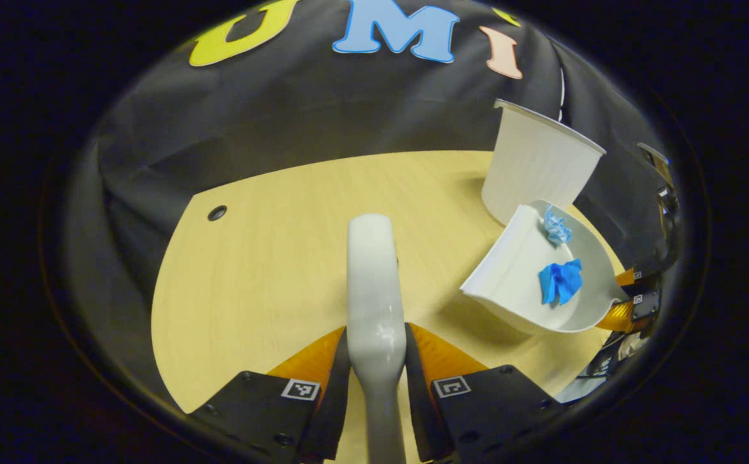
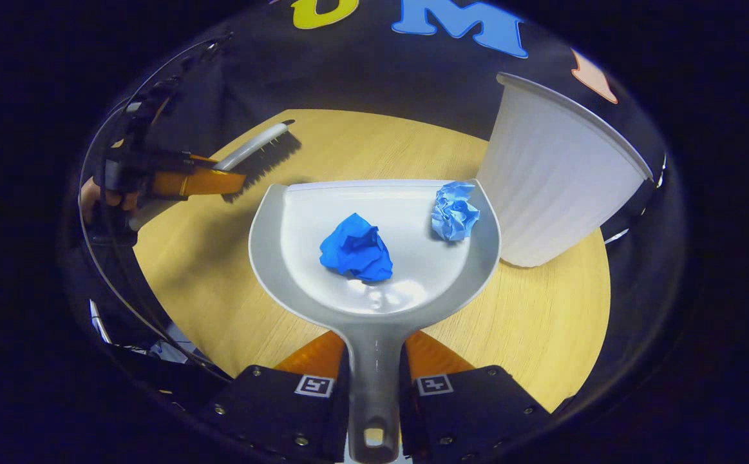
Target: Pick up the small broom and dustpan from the desktop, sweep the trash into the dustpan with the broom, and then empty the trash into the garbage bin.
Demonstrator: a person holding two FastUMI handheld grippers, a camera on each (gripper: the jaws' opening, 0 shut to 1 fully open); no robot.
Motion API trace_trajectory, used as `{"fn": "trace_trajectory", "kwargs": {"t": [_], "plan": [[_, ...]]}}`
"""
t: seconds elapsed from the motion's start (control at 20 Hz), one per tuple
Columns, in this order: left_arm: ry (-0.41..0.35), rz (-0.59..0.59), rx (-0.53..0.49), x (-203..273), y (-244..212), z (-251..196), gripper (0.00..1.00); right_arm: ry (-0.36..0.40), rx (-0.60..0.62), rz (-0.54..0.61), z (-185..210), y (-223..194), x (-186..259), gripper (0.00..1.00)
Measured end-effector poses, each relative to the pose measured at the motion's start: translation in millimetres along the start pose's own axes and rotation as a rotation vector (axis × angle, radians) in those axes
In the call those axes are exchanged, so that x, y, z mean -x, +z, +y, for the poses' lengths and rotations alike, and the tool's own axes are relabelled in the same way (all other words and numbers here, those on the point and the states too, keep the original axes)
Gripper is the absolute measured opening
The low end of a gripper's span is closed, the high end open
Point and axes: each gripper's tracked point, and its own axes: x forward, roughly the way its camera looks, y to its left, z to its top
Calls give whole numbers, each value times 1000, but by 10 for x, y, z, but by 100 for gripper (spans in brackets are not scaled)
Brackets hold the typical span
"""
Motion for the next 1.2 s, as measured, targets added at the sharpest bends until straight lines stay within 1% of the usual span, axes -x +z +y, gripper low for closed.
{"fn": "trace_trajectory", "kwargs": {"t": [0.05, 0.1, 0.15, 0.25, 0.3, 0.35, 0.4, 0.45, 0.5, 0.55, 0.6, 0.8, 0.9, 1.0, 1.05, 1.1, 1.2], "plan": [[9, -4, 15, -35, -111, -18, 52, 5, -2, -13, -4, -7, -3, 33], [20, -11, 32, -76, -221, -11, 47, 13, -6, -26, 1, -5, -8, 33], [31, -15, 49, -133, -375, -30, 50, 24, -11, -43, 9, -9, -28, 33], [51, -21, 79, -189, -641, -3, 50, 32, -13, -79, -2, -9, -59, 33], [59, -24, 99, -215, -794, 19, 47, 31, -14, -100, -10, -8, -77, 32], [63, -22, 117, -251, -973, 37, 49, 31, -17, -119, 6, -26, -104, 33], [71, -22, 132, -288, -1125, 49, 49, 33, -23, -139, 11, -23, -119, 32], [80, -21, 143, -317, -1280, 82, 47, 32, -28, -160, 9, -17, -145, 33], [88, -20, 148, -333, -1441, 124, 52, 28, -36, -184, 7, -3, -176, 32], [95, -19, 152, -340, -1628, 178, 49, 24, -48, -207, 27, 1, -219, 32], [98, -18, 157, -336, -1804, 236, 47, 22, -67, -233, 41, 11, -238, 32], [89, -23, 183, -144, -2418, 608, 47, 55, -202, -322, 196, 140, -262, 32], [88, -26, 177, 29, -2512, 603, 47, 90, -299, -361, 283, 236, -233, 32], [91, -26, 159, 8, -2282, 431, 52, 132, -408, -401, 368, 401, -190, 32], [87, -26, 153, -115, -2060, 323, 50, 158, -465, -424, 386, 512, -168, 32], [84, -26, 149, -119, -2039, 294, 47, 188, -524, -444, 404, 598, -135, 32], [77, -24, 135, -170, -1997, 215, 47, 253, -650, -482, 404, 692, 32, 32]]}}
